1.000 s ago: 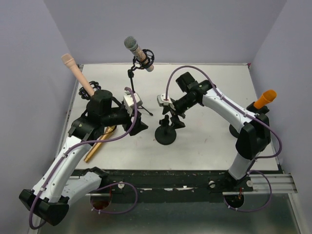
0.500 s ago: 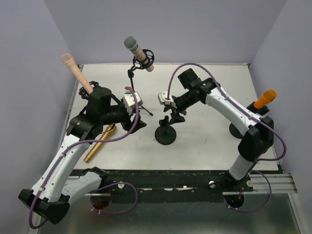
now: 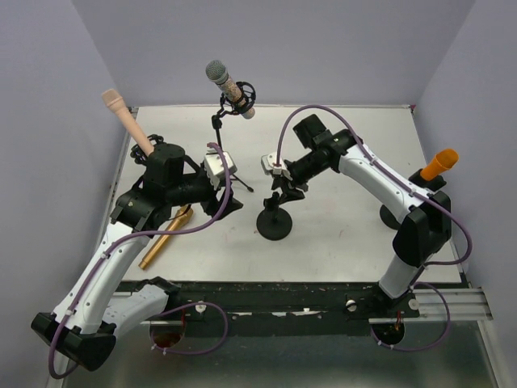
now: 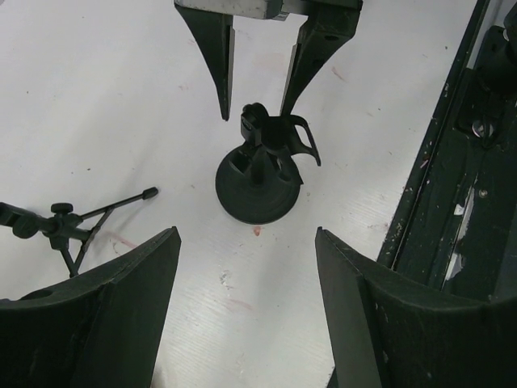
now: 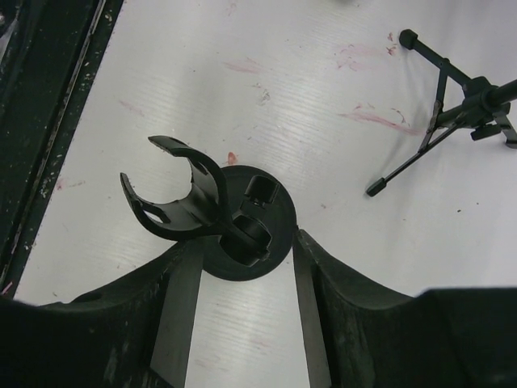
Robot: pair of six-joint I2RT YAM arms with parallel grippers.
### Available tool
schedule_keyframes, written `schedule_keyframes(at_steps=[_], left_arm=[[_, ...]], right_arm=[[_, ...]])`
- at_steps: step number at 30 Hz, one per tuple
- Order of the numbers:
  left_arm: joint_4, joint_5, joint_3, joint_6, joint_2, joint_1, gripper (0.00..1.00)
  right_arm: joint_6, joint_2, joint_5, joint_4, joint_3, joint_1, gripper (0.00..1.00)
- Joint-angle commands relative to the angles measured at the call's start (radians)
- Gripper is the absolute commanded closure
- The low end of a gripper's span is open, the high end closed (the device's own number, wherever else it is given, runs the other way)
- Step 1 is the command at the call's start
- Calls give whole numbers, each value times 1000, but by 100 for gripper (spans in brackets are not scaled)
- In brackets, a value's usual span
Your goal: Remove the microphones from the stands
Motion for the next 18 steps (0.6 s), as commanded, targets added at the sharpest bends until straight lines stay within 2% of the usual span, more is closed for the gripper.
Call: schedule_keyframes(at_steps=[1, 3, 6, 8, 11, 18], left_arm=[[40, -12, 2, -17, -6, 15, 25], [48, -12, -7, -19, -6, 21, 25], [54, -14, -14, -22, -13, 32, 25], [56, -15, -18, -23, -20, 38, 25], [59, -15, -27, -25, -29, 43, 25], [66, -14, -39, -31, -41, 56, 25]], right_arm=[[44, 31, -38, 45, -11, 17, 48], [78, 41, -32, 78, -19, 20, 56], [148, 48, -15, 128, -29, 21, 83], [242, 40, 16, 197, -52, 20, 92], [361, 19, 88, 301, -95, 20, 99], [506, -38, 266, 456, -138, -26, 99]])
